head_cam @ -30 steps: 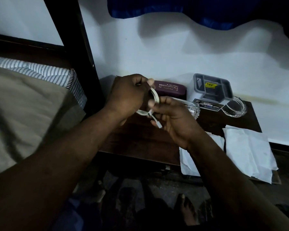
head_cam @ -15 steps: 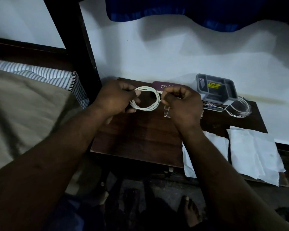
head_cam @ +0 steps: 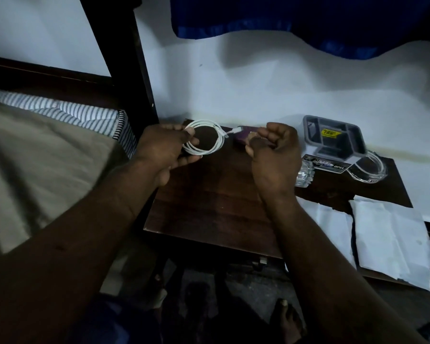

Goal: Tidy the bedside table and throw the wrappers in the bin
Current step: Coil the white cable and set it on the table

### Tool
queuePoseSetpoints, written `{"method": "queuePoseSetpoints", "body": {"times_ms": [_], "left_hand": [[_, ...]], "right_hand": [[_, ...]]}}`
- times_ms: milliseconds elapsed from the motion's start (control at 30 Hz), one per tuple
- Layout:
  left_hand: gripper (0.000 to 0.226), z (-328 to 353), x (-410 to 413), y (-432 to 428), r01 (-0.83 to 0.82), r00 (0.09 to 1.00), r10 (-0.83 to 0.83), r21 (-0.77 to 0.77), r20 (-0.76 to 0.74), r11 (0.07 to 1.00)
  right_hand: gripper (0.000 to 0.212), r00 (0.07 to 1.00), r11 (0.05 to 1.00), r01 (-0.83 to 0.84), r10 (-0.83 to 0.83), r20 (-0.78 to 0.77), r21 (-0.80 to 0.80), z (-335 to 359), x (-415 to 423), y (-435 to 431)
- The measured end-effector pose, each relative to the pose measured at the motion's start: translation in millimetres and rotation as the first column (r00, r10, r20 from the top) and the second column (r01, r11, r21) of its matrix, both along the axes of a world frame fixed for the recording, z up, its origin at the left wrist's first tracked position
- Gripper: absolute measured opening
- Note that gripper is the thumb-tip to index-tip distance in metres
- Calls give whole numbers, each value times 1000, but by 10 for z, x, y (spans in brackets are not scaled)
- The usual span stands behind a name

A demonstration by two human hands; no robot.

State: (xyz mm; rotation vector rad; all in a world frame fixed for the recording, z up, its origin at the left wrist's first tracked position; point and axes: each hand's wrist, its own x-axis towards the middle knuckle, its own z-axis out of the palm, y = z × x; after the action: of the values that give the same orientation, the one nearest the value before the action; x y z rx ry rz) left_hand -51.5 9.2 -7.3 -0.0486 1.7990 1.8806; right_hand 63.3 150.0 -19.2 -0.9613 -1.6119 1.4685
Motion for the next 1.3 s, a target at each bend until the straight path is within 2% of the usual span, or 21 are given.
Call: {"method": "queuePoseSetpoints", "body": {"times_ms": [67, 133, 200, 267, 333, 400, 500, 600, 700, 833, 900, 967, 1033, 1133, 1200, 1300], "left_hand": [[10, -14, -10, 6, 0, 999, -1, 29, 40, 1000], [6, -42, -2, 25, 15, 997, -18, 41, 71, 999], [3, -73, 27, 59, 29, 996, -33, 53, 88, 998], [7, -103, 43, 98, 33, 996, -36, 44, 78, 999], [11, -114, 39, 125, 31, 998, -31, 11, 57, 999], [13, -127, 4, 129, 24, 999, -22, -37, 36, 999], [15, -180, -86, 100, 38, 999, -35, -86, 32, 996], [11, -237, -169, 104, 82, 995, -76, -106, 58, 991], [14, -321, -240, 185, 86, 992, -77, -98, 96, 991], [19, -419, -326, 316, 22, 999, -18, -110, 42, 994], [17, -485, -375, 343, -36, 999, 32, -151, -34, 988], [16, -565, -420, 349, -64, 983, 18, -243, -184, 968], [8, -583, -412, 327, -42, 945, -90, -391, -313, 919], [26, -587, -354, 308, 8, 821, -359, -620, -443, 784], [32, -584, -342, 299, -30, 752, -435, -685, -496, 728], [37, -567, -325, 293, -62, 712, -480, -727, -512, 683]], "right_hand": [[27, 999, 999, -36, 36, 26, -2, -10, -10, 2], [24, 983, 988, -153, 154, 101, -14, -43, -23, -38], [29, 935, 954, -284, 255, 247, 91, -76, -8, -100], [41, 869, 870, -413, 288, 402, 270, -88, 22, -157], [59, 836, 760, -485, 258, 484, 432, -83, 36, -186], [65, 832, 716, -482, 192, 521, 506, -71, 25, -172], [58, 799, 627, -530, 142, 585, 571, -112, 3, -128], [39, 780, 554, -568, 125, 613, 609, -207, -41, -112], [29, 773, 536, -563, 71, 630, 629, -302, -126, -131], [26, 770, 521, -549, 10, 639, 654, -392, -254, -166], [26, 742, 530, -557, -27, 669, 639, -449, -328, -170], [25, 727, 548, -552, -53, 684, 629, -528, -407, -169], [23, 724, 564, -546, -53, 687, 619, -601, -483, -157], [29, 747, 590, -521, -34, 664, 617, -683, -590, -138], [33, 771, 604, -493, -29, 636, 626, -705, -656, -137], [31, 805, 617, -460, -14, 593, 638, -733, -734, -131]]}}
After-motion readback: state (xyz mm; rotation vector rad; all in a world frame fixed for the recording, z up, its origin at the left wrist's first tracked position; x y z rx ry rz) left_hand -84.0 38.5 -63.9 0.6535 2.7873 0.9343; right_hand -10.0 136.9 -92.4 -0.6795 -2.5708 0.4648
